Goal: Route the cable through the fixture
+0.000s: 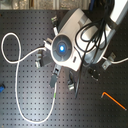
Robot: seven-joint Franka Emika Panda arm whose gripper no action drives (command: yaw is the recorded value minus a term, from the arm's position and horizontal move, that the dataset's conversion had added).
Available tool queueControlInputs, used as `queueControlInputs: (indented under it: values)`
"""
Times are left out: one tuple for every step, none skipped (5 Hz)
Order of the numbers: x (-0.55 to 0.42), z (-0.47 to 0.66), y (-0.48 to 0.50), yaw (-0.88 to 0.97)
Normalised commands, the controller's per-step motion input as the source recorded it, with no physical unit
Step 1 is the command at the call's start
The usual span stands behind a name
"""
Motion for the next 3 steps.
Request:
queueControlInputs:
  values:
    - [-0.001, 0.00, -0.002, 0.01]
    - [-0.044, -0.43, 0.015, 0.19]
    - [0.000, -0.49, -0.007, 0.25]
